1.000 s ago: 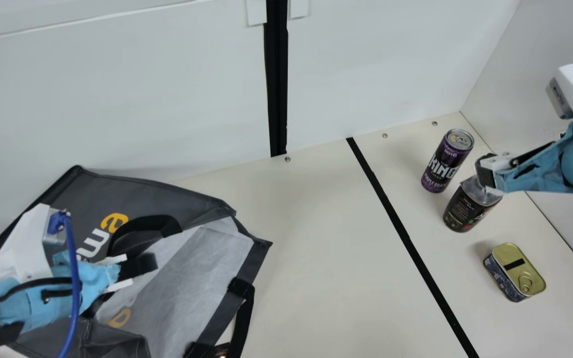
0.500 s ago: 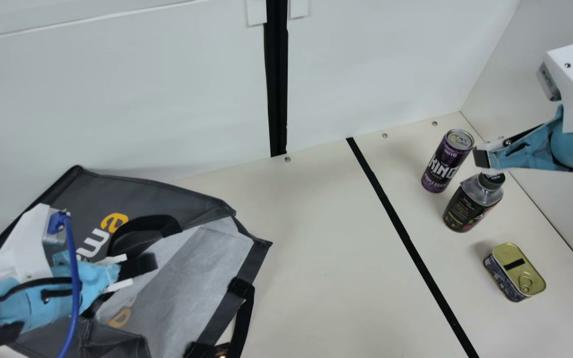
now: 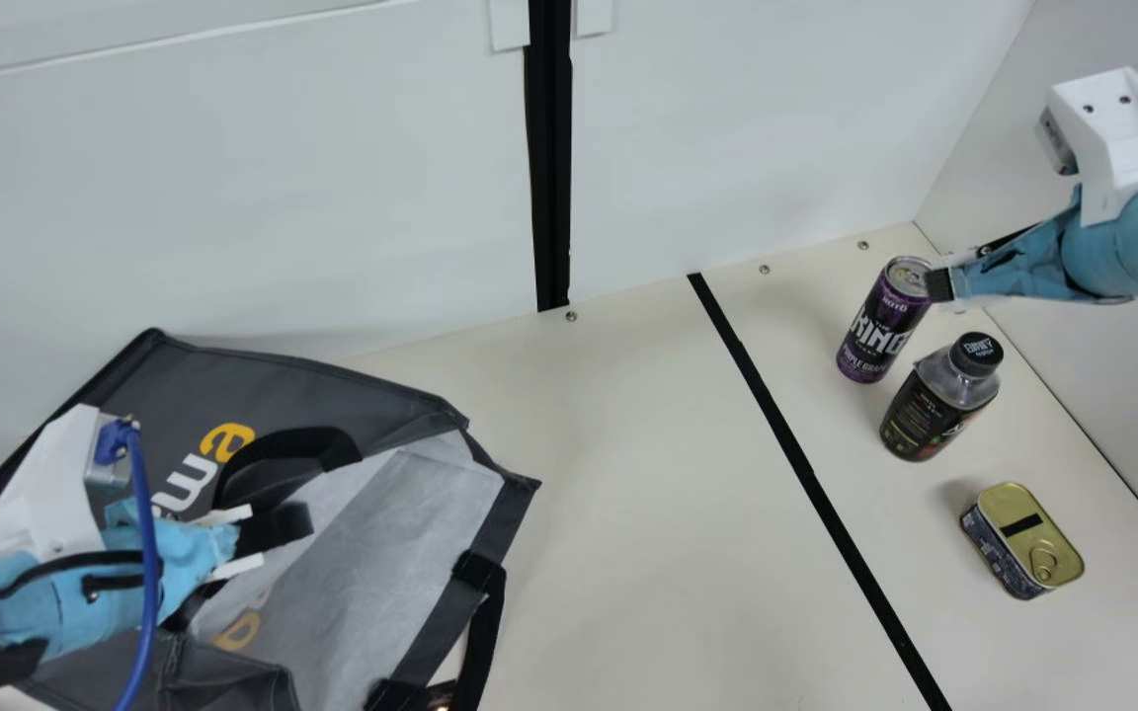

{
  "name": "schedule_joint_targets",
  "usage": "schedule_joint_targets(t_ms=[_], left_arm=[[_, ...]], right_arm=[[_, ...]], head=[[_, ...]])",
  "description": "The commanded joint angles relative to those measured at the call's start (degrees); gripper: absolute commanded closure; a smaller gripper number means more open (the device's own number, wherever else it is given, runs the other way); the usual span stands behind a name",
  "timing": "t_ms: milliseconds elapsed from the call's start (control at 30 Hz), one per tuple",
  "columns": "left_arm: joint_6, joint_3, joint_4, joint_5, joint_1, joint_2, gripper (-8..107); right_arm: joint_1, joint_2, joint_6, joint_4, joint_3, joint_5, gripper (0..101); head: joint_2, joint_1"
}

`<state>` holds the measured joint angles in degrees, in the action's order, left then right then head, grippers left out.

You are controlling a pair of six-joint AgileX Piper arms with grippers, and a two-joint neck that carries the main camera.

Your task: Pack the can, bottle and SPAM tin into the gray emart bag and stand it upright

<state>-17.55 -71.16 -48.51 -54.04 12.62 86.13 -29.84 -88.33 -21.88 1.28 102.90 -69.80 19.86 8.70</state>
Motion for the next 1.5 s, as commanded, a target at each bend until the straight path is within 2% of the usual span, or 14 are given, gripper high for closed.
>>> schedule_joint_targets(t_ms=[0,667,1467], left_arm=[[0.0,0.0,0.0,0.0,0.0,0.0,107],[0.0,0.0,0.0,0.0,0.0,0.0,107],[0.0,0.0,0.0,0.0,0.0,0.0,107]], right_arm=[[0.0,-1.4,0.1,0.4,0.6,-0.1,6],[-0.8,-13.4,1.5,3.3,6.5,-0.1,6],[0.0,-27.4,3.2,3.4,16.1,-0.1,6]], head=[[0.1,1.3],[0.1,1.3],[0.1,1.3]])
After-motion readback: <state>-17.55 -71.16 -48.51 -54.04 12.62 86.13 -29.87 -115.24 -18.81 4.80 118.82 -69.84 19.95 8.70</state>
